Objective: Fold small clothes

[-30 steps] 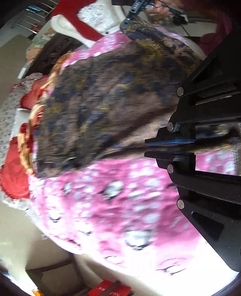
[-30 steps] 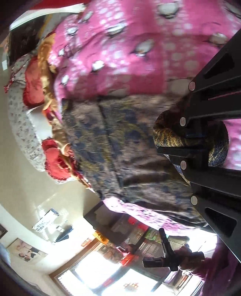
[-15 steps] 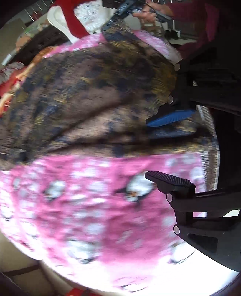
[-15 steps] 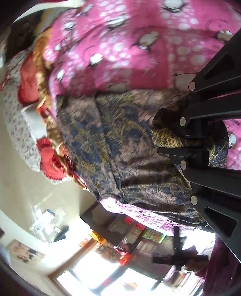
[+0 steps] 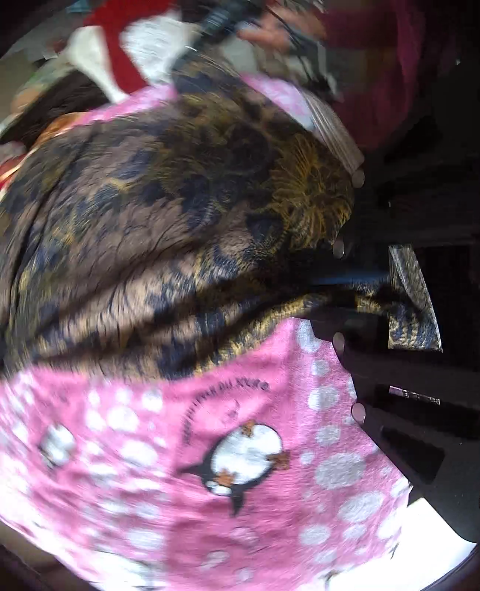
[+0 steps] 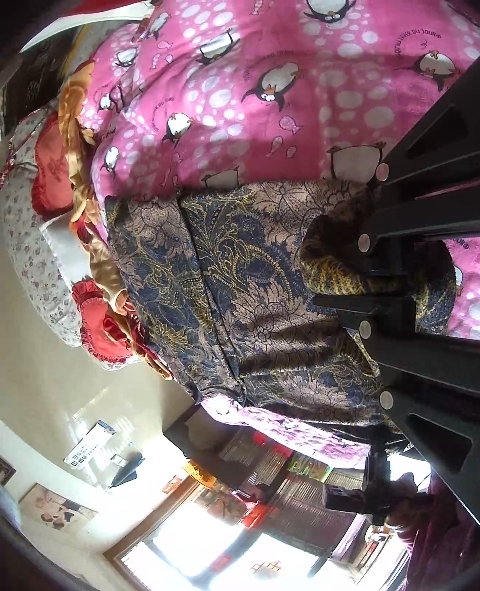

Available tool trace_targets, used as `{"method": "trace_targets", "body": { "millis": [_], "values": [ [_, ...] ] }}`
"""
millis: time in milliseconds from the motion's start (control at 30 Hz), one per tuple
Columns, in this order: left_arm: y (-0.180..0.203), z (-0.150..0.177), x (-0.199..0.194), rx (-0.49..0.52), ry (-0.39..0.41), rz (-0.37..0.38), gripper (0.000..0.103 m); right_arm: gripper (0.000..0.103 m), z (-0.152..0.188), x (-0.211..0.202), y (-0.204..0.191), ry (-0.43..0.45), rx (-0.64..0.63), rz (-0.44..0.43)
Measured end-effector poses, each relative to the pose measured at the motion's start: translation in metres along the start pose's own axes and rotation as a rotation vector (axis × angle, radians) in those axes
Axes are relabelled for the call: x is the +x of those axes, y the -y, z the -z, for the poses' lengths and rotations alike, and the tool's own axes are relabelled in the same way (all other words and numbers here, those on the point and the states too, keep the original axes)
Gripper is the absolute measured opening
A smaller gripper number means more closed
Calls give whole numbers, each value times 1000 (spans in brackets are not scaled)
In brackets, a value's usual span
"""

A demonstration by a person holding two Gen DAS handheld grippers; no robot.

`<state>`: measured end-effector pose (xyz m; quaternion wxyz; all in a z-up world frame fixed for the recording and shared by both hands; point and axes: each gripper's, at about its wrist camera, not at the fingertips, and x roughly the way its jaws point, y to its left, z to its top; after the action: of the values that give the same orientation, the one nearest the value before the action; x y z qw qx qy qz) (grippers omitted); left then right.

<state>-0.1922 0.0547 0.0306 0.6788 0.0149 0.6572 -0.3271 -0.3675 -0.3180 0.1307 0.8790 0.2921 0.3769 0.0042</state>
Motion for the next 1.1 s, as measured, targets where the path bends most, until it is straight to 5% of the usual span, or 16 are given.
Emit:
{"method": "trace_targets", "body": {
  "millis": [233, 567, 867, 1100],
  "values": [
    [6, -23, -49, 42, 198, 12, 6, 6, -19, -10, -5, 76, -3, 4],
    [21, -146, -102, 95, 437, -21, 5, 6, -104, 8, -4, 175, -10, 51],
    [12, -276, -77, 19, 467, -69, 5, 6, -196, 61, 29, 166, 17, 154],
    [-16, -326, -43, -72, 431, -100, 6, 6, -238, 124, 59, 134, 67, 198]
  ]
}}
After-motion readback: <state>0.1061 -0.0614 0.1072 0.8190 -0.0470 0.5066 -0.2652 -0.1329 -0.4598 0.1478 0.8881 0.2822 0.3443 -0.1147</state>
